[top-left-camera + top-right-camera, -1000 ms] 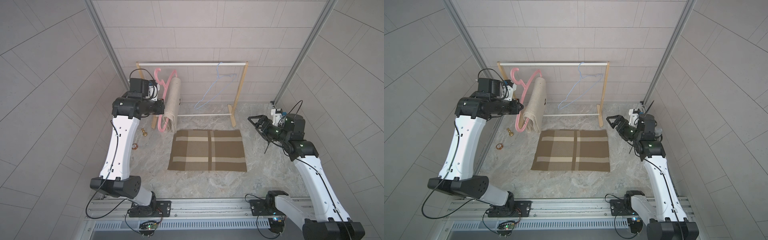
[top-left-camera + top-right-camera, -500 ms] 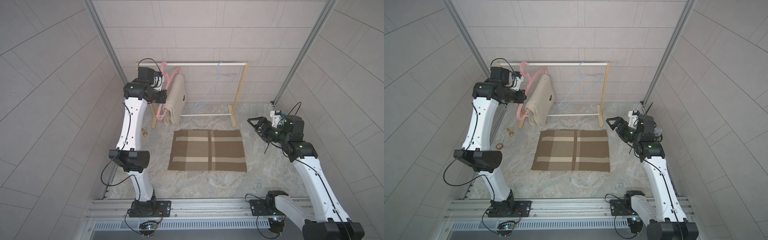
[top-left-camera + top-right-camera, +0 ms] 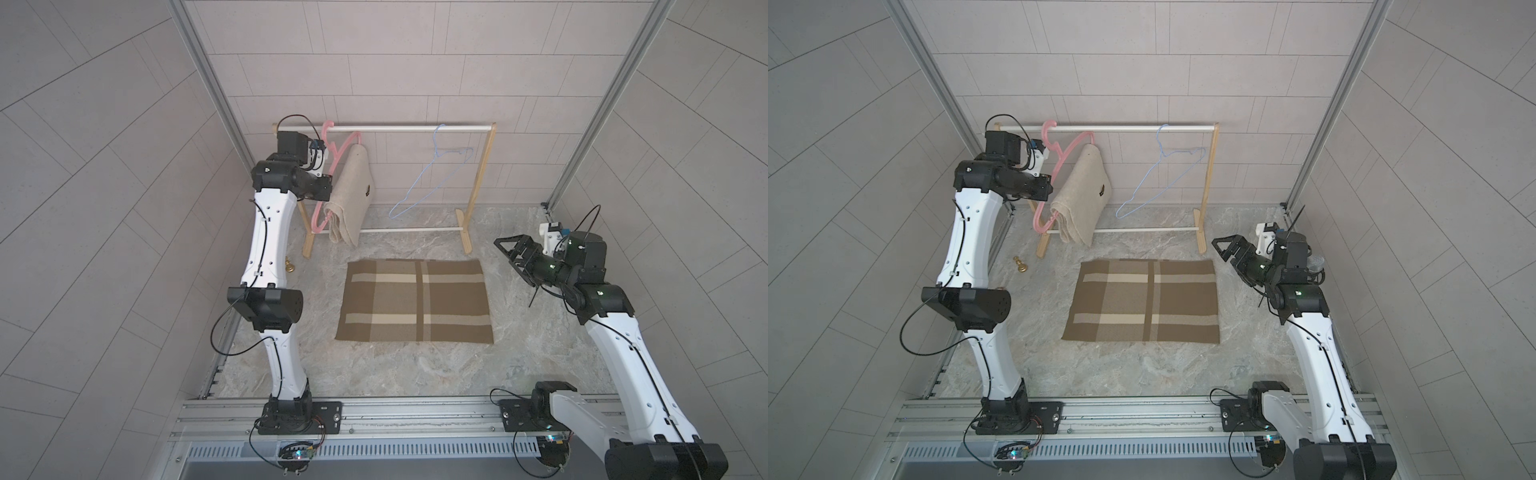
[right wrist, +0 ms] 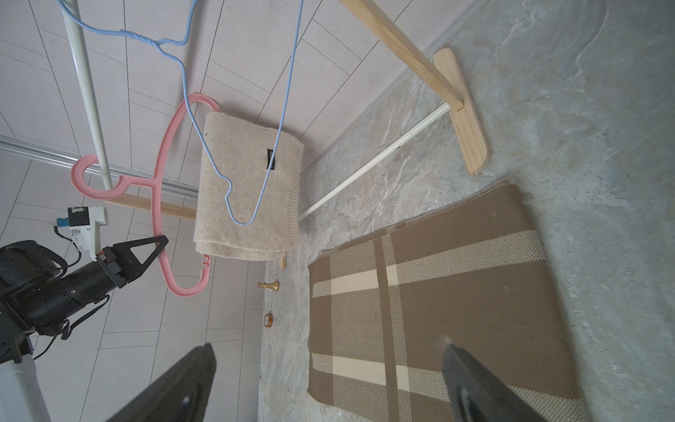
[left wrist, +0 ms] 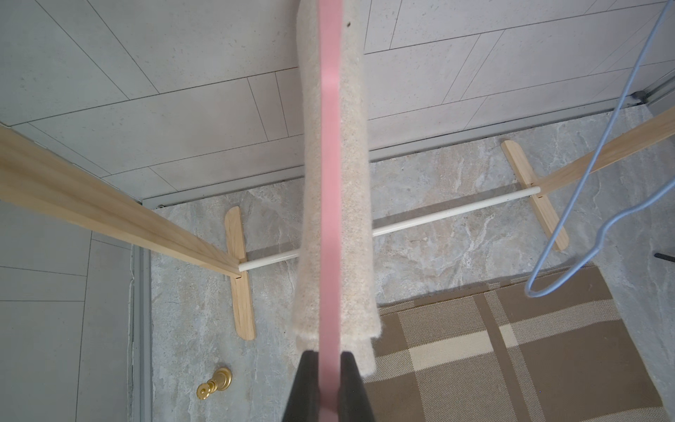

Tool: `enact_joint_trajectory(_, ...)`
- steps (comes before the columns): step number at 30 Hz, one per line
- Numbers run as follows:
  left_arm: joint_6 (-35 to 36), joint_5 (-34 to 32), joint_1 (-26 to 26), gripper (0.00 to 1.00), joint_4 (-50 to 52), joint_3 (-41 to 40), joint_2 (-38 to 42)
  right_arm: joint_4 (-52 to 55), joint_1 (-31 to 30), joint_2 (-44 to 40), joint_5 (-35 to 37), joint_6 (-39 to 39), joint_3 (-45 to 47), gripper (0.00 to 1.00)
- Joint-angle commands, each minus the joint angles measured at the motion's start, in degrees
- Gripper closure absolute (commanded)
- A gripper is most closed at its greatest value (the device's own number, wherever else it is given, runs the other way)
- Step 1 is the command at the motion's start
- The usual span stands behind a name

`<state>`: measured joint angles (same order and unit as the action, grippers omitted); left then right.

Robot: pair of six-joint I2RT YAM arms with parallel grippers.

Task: Hang the scarf on the hanger
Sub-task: Place the hanger at the clothesline, then pick up the hanger from the clothesline.

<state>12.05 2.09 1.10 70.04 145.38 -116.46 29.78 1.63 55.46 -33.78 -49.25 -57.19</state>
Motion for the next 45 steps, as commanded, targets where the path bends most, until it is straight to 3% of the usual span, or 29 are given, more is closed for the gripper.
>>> enact_joint_trajectory(1,0.76,0.78,-1.27,1.0,-7.58,3.42,-2.07,-0.07,0.26,-0.26,-0.53,0.67,0.45,0.0)
enact_joint_trajectory(9,-0.38,4.68,-4.5,0.97,-7.83,2.94,-3.72,0.3,0.3,-0.38,-0.55,0.76,0.77,0.0)
enact_joint_trajectory(17,-1.66,5.22,-5.22,0.61,-7.55,-2.5,1.84,-0.14,-1.17,0.6,-1.22,2.92,-0.17,0.0)
enact_joint_trajectory(25,-4.69,-0.65,-5.29,0.36,-8.86,-14.72,14.99,-8.21,-10.9,5.65,3.91,1.32,-2.58,0.02)
enact_joint_trajectory(30,-10.62,-9.92,-5.26,0.27,-9.31,-24.17,25.98,-14.37,-18.17,13.02,7.71,1.46,-8.48,0.03)
enact_joint_trajectory(33,-12.71,-11.18,-5.28,0.24,-10.33,-30.95,33.2,-17.12,-19.99,18.01,10.0,2.0,-13.31,0.03)
enact_joint_trajectory(36,-14.5,-4.61,-5.3,0.24,-12.0,-37.78,39.97,-20.45,-21.48,23.51,11.46,1.84,-17.93,0.03)
enact_joint_trajectory(41,-20.2,16.7,-5.19,0.25,-16.95,-50.78,47.47,-27.63,-22.63,33.48,11.18,-2.42,-24.74,0.06)
enact_joint_trajectory(45,-25.1,26.8,-5.23,0.25,-21.1,-59.78,51.15,-29.86,-23.84,42.03,10.66,-2.82,-32.99,0.1)
